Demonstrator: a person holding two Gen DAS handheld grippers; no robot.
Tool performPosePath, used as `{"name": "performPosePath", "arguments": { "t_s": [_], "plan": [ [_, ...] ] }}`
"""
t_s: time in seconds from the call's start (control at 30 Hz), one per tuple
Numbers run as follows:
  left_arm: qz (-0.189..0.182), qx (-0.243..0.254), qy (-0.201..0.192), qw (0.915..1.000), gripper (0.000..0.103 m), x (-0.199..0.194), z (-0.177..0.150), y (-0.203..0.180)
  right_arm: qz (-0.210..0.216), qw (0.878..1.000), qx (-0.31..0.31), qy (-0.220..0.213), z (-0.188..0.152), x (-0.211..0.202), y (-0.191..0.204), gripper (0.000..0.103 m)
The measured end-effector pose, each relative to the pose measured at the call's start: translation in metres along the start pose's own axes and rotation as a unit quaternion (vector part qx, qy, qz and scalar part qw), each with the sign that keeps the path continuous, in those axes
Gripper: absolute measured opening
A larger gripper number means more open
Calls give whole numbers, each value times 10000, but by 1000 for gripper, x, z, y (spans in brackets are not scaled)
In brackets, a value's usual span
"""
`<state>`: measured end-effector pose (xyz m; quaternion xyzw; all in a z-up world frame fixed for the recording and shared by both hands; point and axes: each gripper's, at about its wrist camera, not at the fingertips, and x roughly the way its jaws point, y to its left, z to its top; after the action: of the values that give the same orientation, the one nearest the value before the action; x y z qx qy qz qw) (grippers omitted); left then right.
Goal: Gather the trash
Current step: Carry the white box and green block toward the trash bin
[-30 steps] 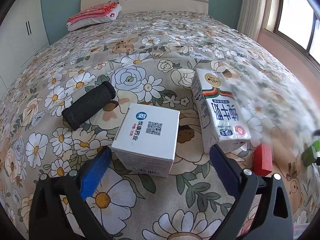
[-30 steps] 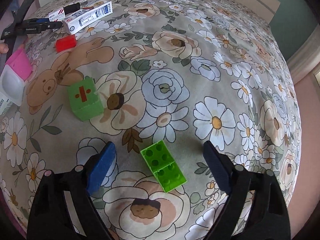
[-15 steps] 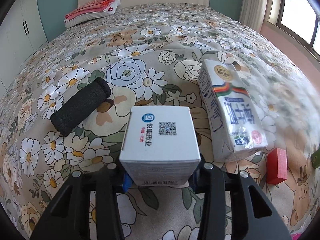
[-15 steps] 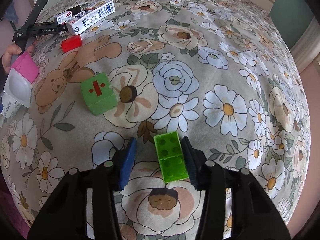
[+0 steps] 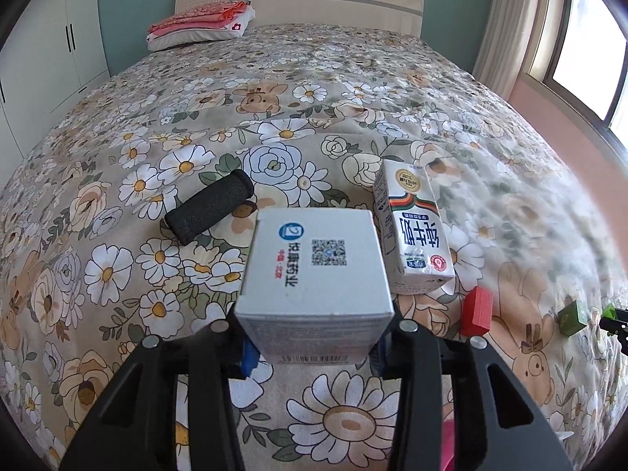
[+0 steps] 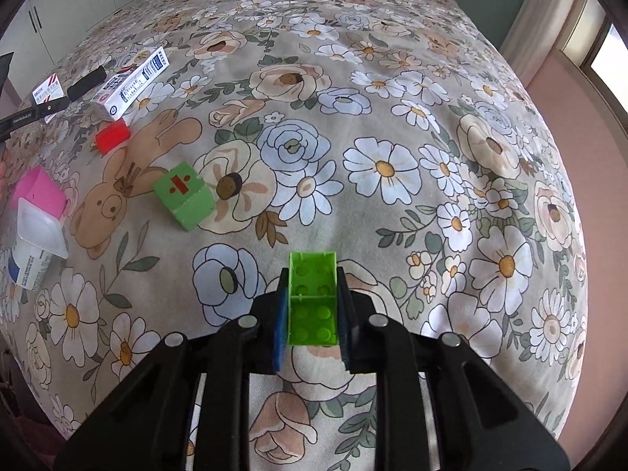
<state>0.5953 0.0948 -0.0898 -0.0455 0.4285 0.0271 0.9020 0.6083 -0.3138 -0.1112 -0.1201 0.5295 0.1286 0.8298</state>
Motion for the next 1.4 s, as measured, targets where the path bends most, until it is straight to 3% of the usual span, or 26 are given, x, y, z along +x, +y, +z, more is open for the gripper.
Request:
{"name": "performPosePath", "arguments": {
  "t_s": [0.37, 0.83, 1.13, 1.4],
  "plan": [
    [-119, 109, -671, 9976, 45, -145, 6, -7, -131, 9948, 23, -1014, 4, -147, 32, 22],
    [-232, 207, -1111, 9933, 45, -317, -41, -2, -141, 9822, -198, -1864, -44, -303, 102, 22],
    [-232, 503, -1383, 9888, 45, -387, -92, 2, 11, 9757, -445, -2147, -85, -360, 145, 22],
    [-453, 861, -1253, 9873, 45, -414, -147, -8, 230, 9760, -458, -2116, -124, -364, 169, 22]
  ]
}}
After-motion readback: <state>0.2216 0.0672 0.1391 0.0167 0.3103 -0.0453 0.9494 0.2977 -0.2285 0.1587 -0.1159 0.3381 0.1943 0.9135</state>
